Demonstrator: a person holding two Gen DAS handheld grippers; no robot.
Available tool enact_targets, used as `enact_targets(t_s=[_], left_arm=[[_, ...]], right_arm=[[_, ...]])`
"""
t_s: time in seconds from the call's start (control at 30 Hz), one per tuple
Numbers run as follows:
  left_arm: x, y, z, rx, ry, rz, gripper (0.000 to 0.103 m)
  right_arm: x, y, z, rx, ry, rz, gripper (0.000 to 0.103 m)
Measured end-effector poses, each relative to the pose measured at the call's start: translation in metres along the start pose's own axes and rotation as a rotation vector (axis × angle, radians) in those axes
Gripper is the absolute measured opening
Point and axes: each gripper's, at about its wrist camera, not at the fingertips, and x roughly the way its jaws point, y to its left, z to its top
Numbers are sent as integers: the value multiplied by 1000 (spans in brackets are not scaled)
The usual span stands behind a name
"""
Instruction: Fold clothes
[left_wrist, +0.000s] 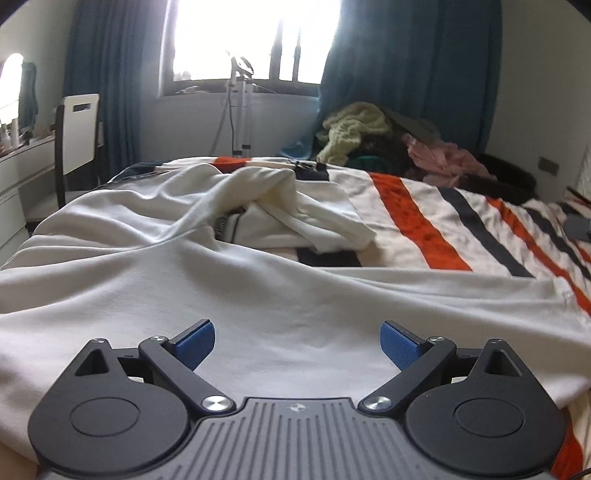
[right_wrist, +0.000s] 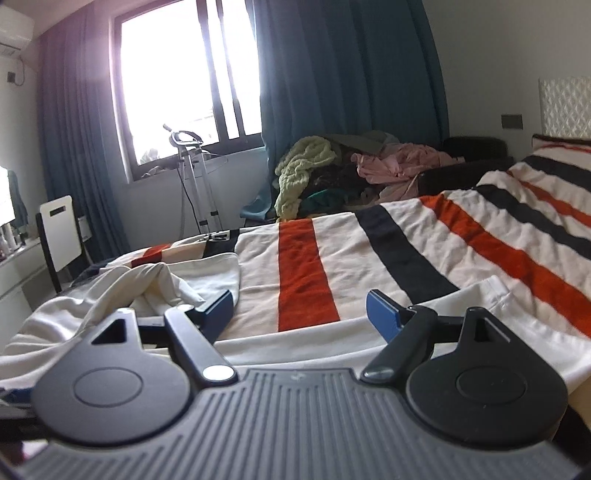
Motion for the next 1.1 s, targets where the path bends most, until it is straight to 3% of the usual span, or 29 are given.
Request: enact_targets(t_s=[0.2, 0.43, 0.57, 0.93, 1.1], left_arm=[[13, -5, -3, 22, 20, 24, 97], [58, -24, 10, 144, 44, 35, 97], [98, -35, 24, 174, 38, 35, 97], [215, -105, 75, 376, -13, 57, 99], [278, -120, 103, 332, 9, 47, 101]], right_arm=[[3, -4, 1, 31, 8, 1, 81], [11, -14, -2, 86, 36, -10, 81], [21, -24, -5, 133, 56, -34, 81], [63, -43, -19, 225, 109, -93, 81], [82, -40, -25, 226, 143, -57, 81]])
